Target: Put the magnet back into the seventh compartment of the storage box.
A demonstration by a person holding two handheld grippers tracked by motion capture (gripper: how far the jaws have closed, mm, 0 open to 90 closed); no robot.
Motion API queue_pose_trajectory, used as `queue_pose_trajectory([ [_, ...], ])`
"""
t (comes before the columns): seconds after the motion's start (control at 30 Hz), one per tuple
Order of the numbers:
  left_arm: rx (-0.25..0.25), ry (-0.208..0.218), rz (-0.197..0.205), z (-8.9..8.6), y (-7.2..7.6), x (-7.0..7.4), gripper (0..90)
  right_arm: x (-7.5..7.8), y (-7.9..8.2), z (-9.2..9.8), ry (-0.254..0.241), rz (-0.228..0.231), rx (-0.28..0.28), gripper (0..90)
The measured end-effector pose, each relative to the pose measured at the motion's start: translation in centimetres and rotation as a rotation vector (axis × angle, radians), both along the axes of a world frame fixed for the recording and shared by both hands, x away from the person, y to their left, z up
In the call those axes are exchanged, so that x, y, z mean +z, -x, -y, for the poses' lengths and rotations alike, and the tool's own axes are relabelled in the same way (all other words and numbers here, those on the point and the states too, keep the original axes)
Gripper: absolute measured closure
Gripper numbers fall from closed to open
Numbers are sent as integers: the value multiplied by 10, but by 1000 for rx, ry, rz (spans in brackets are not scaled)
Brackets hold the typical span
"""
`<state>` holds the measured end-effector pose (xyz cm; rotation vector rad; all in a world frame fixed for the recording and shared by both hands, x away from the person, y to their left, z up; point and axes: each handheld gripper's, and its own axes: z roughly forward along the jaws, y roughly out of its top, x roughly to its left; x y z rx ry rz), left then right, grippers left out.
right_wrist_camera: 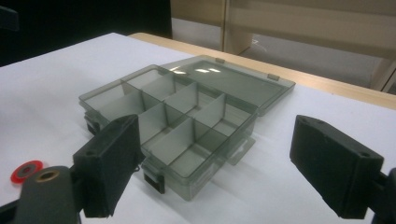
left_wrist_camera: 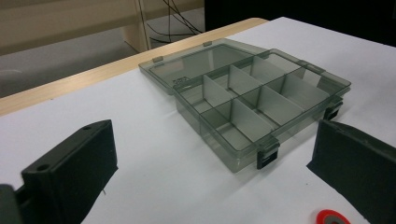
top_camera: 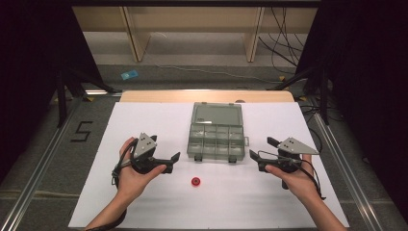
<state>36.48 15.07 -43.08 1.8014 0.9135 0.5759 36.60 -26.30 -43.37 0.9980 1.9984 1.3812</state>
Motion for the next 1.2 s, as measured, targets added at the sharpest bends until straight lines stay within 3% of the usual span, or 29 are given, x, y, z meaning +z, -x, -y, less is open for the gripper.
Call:
queue_pose_trajectory([
  [0.57, -111, -40, -30, 18, 9, -2, 17, 1, 27, 2, -20, 32, 26, 185],
  [0.83, -130, -69, -23, 25, 13, -1, 20, 1, 38, 1, 1, 28, 43, 187],
  [1.2, -149, -98, -57, 30, 13, -6, 33, -2, 38, -4, -7, 28, 61, 189],
])
